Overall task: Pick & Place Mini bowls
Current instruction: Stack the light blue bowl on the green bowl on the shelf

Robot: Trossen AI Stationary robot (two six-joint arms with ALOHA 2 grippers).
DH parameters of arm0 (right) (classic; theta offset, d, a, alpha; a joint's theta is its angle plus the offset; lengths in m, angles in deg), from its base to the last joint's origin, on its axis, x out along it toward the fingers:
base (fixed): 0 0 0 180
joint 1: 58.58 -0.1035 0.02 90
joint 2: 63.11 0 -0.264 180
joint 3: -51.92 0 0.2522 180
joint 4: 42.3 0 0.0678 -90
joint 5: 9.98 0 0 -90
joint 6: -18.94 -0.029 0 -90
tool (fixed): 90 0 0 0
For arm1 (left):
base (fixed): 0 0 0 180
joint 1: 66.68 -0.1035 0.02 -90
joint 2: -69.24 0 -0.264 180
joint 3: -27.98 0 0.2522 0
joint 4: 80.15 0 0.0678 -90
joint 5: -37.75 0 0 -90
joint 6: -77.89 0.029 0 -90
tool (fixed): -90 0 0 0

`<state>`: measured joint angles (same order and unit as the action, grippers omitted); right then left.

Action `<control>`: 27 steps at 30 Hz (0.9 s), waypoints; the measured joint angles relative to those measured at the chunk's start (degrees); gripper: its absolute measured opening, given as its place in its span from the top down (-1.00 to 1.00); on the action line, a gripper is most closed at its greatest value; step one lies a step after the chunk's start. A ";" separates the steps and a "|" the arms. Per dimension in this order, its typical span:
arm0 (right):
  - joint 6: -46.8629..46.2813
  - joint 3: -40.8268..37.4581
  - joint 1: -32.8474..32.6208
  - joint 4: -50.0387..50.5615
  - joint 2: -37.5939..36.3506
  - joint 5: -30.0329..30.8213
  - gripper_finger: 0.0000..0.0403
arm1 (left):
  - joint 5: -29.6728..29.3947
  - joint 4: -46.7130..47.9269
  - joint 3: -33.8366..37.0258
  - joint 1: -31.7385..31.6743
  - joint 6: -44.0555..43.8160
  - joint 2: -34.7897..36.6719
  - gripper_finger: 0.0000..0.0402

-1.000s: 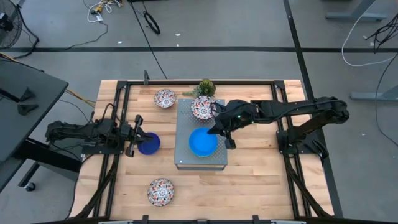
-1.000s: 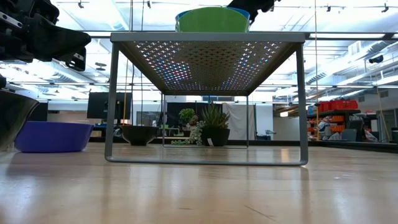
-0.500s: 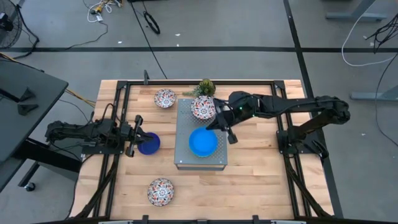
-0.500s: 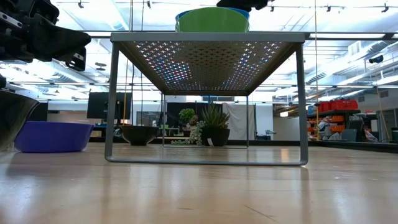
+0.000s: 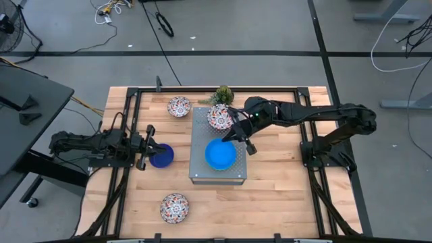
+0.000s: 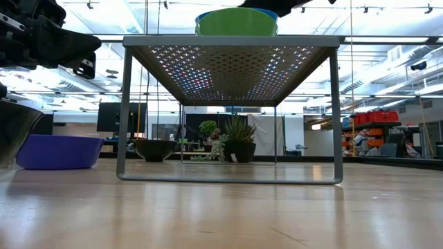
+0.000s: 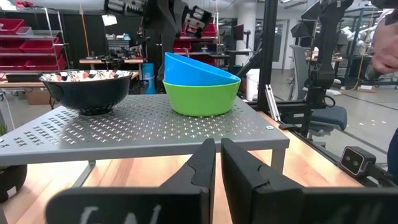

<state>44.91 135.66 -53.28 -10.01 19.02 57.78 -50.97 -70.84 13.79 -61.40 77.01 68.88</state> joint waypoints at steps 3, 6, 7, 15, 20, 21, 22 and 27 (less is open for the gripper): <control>0.21 -0.02 0.32 -0.25 0.89 -1.70 1.00 | 0.01 0.12 0.00 0.00 0.02 0.00 0.85; 0.53 -0.02 0.31 -0.24 1.87 -1.95 1.00 | 0.02 0.10 0.00 0.00 0.02 0.00 0.85; 0.71 -0.02 0.31 -0.29 2.10 -1.96 1.00 | 0.00 0.06 0.00 0.00 0.02 0.00 0.85; 1.11 -0.02 1.17 -0.35 3.06 -1.16 1.00 | 0.00 0.06 0.00 0.00 0.02 0.00 0.85; 0.21 -0.02 1.92 0.44 3.06 -0.43 1.00 | 0.00 0.04 0.00 0.00 0.02 0.00 0.85; 0.04 -0.02 1.92 0.98 3.06 -0.39 1.00 | 0.00 0.04 0.00 0.00 0.02 0.00 0.85; 0.14 -0.02 1.92 1.49 3.06 -0.39 1.00 | 0.00 0.04 0.00 0.00 0.00 0.00 0.85; 0.13 -0.02 1.92 1.47 3.06 -0.42 1.00 | 0.00 0.04 0.00 0.00 0.02 0.00 0.85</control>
<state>45.04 135.63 -51.36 -8.54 22.08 57.35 -50.97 -70.80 13.79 -61.40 77.03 68.88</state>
